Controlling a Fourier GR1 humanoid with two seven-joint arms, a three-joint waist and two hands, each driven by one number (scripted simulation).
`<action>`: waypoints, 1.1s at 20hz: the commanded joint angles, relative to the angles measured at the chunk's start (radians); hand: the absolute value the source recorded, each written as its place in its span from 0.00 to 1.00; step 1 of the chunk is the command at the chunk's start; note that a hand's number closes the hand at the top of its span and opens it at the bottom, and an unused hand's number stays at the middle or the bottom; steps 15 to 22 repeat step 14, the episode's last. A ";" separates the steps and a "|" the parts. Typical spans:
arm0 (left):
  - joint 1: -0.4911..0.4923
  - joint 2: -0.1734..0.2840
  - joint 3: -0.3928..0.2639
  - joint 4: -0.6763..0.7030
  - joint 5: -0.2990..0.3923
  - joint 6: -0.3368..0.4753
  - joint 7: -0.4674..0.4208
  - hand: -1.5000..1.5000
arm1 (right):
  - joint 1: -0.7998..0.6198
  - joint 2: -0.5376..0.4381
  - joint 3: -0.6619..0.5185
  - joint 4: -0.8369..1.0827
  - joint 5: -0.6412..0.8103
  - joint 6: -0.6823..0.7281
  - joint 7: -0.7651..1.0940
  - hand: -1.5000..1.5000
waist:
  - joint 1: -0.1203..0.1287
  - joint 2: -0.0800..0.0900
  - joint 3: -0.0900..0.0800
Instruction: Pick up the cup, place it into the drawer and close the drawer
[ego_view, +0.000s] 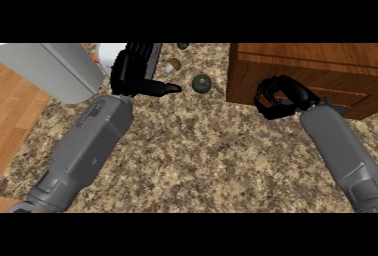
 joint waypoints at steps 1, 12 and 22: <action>0.028 0.017 -0.003 -0.023 0.003 -0.029 0.001 0.00 | -0.157 -0.119 -0.091 0.054 -0.008 -0.081 0.071 1.00 | 0.041 0.018 -0.006; 0.042 0.015 -0.009 -0.052 0.016 -0.056 0.027 0.00 | -0.159 -0.168 -0.120 -0.010 -0.075 0.031 0.078 1.00 | 0.058 0.020 -0.007; 0.047 0.021 -0.004 -0.055 0.018 -0.060 0.024 0.00 | -0.153 -0.157 -0.120 -0.012 -0.081 0.034 0.092 1.00 | 0.066 0.024 -0.008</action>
